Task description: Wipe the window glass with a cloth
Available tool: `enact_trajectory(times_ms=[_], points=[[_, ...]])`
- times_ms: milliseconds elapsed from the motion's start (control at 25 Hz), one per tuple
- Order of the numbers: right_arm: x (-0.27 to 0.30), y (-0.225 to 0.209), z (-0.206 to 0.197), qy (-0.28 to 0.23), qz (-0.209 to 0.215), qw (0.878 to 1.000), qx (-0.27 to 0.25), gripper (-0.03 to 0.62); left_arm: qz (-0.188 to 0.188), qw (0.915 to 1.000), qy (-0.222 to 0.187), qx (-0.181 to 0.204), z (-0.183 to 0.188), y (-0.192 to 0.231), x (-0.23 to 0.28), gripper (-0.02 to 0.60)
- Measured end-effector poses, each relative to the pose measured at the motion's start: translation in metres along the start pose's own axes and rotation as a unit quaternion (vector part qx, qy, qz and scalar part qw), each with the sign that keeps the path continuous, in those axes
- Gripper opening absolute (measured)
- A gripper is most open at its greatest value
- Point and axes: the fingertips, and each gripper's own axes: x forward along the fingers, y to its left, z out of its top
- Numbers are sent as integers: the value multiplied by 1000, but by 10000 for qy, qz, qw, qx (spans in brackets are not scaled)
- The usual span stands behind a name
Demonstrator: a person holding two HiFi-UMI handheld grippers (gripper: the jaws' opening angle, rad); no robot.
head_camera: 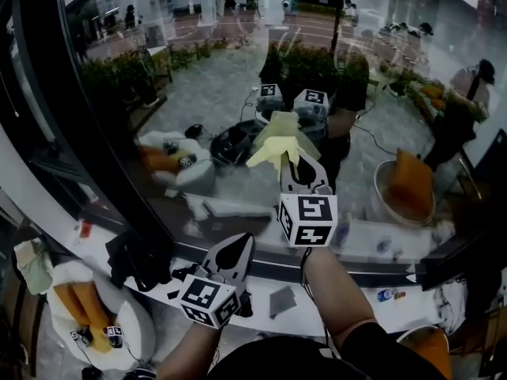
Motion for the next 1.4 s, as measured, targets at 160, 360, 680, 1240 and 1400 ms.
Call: enact_trajectory(times_ms=[160, 360, 680, 1240, 1400], points=[[1, 0, 3, 5, -2, 10000, -23, 38, -70, 10000, 15, 2, -1, -3, 1, 0], [1, -2, 3, -24, -29, 10000, -12, 38, -55, 10000, 12, 32, 1, -2, 1, 0], [1, -2, 4, -37, -33, 10000, -6, 38, -71, 10000, 39, 48, 1, -2, -1, 0], [4, 0, 0, 113, 63, 9999, 7, 38, -136, 9999, 40, 75, -1, -6, -5, 0], [-1, 5, 2, 162, 170, 9997, -13, 38, -183, 9998, 17, 97, 1, -10, -7, 0]])
